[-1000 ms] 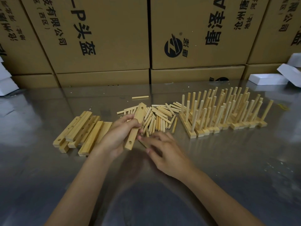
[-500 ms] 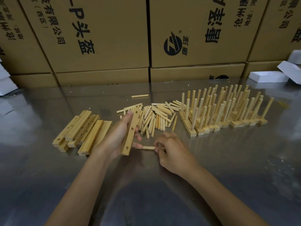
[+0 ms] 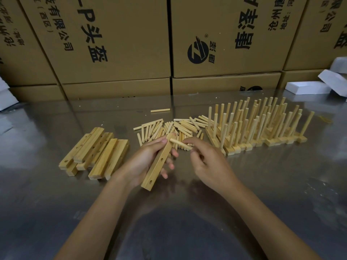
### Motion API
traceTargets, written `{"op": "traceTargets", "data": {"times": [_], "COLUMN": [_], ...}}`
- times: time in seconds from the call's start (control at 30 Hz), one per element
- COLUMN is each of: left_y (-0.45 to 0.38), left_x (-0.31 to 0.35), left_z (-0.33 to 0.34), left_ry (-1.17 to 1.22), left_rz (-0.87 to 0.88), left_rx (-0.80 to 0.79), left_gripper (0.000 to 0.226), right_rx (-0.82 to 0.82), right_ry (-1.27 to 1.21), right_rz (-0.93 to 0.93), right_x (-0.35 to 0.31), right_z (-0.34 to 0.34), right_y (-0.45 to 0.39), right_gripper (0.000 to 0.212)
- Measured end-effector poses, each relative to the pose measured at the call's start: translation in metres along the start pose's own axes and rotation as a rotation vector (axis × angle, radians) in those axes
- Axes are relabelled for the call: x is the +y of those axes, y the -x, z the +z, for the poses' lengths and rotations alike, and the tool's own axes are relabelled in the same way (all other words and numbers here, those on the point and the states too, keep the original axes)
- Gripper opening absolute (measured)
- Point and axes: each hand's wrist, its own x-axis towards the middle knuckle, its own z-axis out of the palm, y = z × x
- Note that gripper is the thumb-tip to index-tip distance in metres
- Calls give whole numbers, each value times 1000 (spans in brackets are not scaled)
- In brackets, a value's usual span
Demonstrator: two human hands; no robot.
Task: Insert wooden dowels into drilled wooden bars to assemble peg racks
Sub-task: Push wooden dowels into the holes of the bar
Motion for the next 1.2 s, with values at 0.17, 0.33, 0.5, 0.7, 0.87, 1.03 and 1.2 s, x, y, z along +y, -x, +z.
{"op": "traceTargets", "data": {"times": [0.17, 0.33, 0.5, 0.7, 0.87, 1.03, 1.2], "left_y": [0, 0, 1, 1, 0, 0, 0], "left_x": [1, 1, -4, -11, -10, -12, -13], "left_z": [0, -2, 1, 8, 11, 12, 11], "left_ry": [18, -7, -155, -279, -245, -164, -153], "left_rz": [11, 12, 58, 64, 48, 8, 4], "left_rx": [-42, -37, 27, 86, 83, 82, 73], "left_gripper": [35, 32, 33, 38, 38, 36, 35], "right_rx": [63, 53, 85, 89, 116, 118, 125], "right_ry": [105, 178, 229, 129, 44, -74, -129], "right_rz": [5, -8, 7, 70, 123, 189, 197], "right_x": [-1, -1, -2, -3, -1, 3, 4], "right_z": [-3, -5, -5, 0, 3, 9, 11], "right_y": [-1, -1, 0, 4, 4, 6, 6], "right_gripper": [17, 17, 20, 20, 18, 21, 19]}}
